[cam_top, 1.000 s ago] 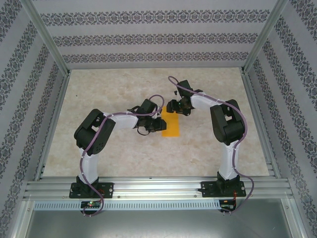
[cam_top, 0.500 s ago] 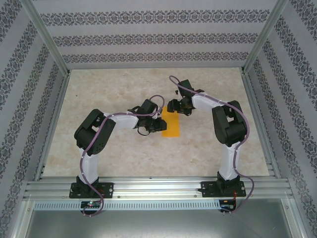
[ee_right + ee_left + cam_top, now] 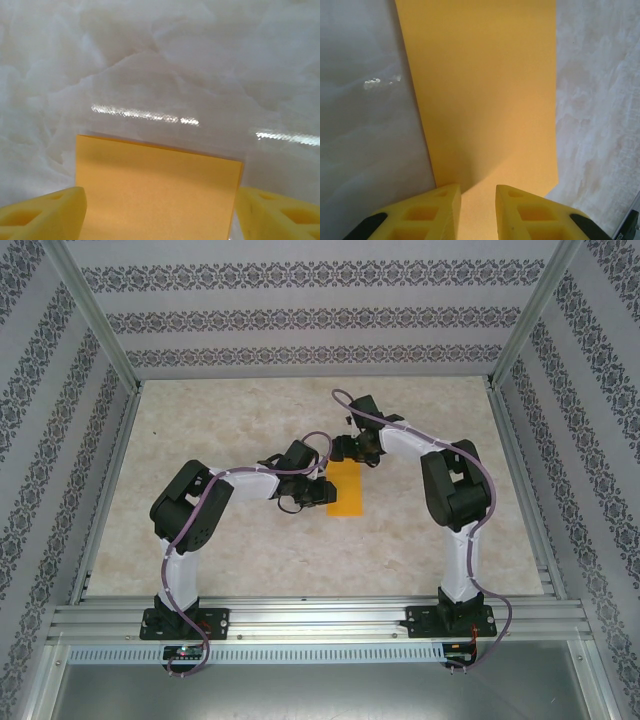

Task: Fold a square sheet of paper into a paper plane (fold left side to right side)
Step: Fold the triangle a second time at the center of the table.

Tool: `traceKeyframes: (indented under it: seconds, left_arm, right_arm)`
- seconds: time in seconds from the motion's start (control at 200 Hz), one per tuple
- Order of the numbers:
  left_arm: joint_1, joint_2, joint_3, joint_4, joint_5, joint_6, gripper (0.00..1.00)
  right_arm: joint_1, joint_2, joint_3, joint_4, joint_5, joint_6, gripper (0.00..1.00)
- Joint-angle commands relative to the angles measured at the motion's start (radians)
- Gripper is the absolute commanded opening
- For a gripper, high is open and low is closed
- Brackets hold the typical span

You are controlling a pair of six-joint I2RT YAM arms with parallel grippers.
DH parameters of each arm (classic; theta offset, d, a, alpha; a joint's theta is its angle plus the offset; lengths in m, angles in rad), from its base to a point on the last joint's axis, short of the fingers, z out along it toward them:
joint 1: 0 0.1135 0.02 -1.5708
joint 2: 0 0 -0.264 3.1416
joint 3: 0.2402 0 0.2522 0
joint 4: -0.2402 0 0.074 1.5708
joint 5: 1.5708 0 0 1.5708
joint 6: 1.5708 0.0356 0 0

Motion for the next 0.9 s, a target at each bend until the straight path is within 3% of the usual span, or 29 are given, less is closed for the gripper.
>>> traceKeyframes:
  seconds: [0.0,0.894]
  left_arm:
    - [-0.016,-0.007,0.015,-0.022,-0.01,0.022,0.26]
    - [-0.016,0.004,0.024,-0.03,-0.01,0.023,0.26]
  right_arm:
    - [0.012,0.023,0.029,-0.024,0.037,-0.029,0.82]
    - [0.03,-0.075,-0.011,-0.04,-0.048,0.004,0.75]
